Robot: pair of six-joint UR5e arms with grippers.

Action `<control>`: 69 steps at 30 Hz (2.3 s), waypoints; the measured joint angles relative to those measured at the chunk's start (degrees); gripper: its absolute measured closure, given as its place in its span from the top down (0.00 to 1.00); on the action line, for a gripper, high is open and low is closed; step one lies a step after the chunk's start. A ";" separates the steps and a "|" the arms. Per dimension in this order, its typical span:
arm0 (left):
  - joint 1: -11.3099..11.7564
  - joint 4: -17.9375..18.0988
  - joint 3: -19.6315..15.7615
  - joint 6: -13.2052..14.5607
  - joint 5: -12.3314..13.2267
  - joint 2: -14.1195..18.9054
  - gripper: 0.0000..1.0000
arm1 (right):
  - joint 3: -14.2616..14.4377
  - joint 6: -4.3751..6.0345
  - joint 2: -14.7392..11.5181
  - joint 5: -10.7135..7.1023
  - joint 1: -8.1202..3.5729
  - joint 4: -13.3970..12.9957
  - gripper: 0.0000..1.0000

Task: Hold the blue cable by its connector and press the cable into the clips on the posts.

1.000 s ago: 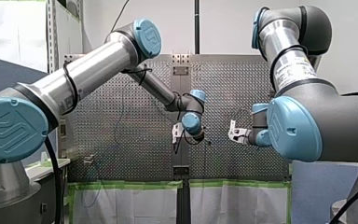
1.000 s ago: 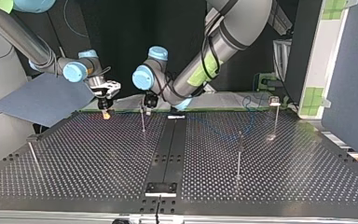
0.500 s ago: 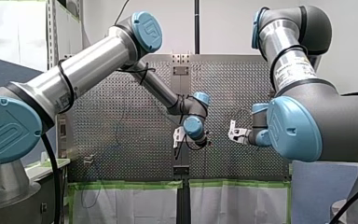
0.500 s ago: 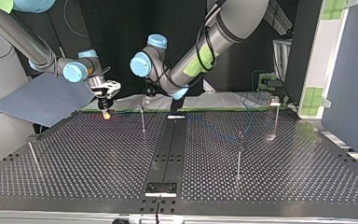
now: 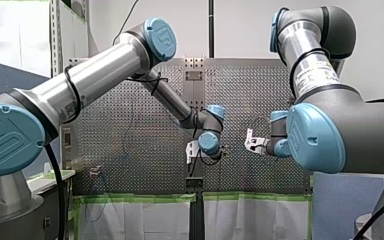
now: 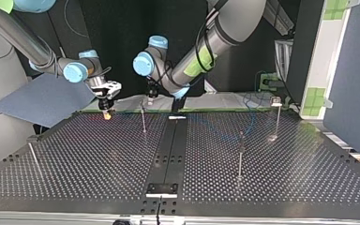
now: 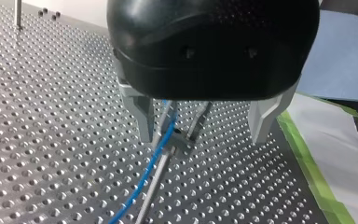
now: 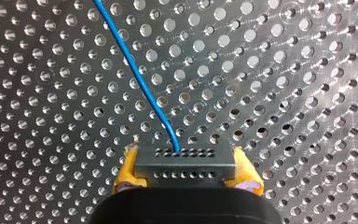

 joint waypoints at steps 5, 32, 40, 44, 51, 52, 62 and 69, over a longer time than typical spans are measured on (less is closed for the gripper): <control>-0.12 2.61 0.03 -0.12 0.68 -0.49 1.00 | 0.00 0.03 0.00 0.00 0.00 0.01 0.00; -0.53 4.66 0.04 0.00 0.76 -0.56 1.00 | -0.01 0.12 0.00 -0.02 0.00 0.18 0.00; -0.64 3.84 0.02 0.05 0.66 -0.54 1.00 | 0.00 0.12 0.00 -0.08 0.00 0.42 0.00; -0.65 3.47 0.04 0.12 0.66 -0.54 1.00 | 0.01 0.12 0.00 -0.04 0.00 0.43 0.00; -0.66 3.10 0.01 0.17 0.66 -0.55 1.00 | 0.00 0.12 0.00 -0.05 0.00 0.44 0.00; -0.66 2.91 0.02 0.24 0.66 -0.55 1.00 | 0.00 0.12 0.00 -0.06 0.00 0.44 0.00; -1.75 -0.89 -0.03 2.68 -2.34 -0.31 1.00 | -0.02 0.22 0.00 -0.09 -0.02 0.44 0.00; -4.84 -0.17 -2.24 3.10 -3.06 1.57 1.00 | -0.03 0.29 0.00 -0.06 -0.05 0.53 0.00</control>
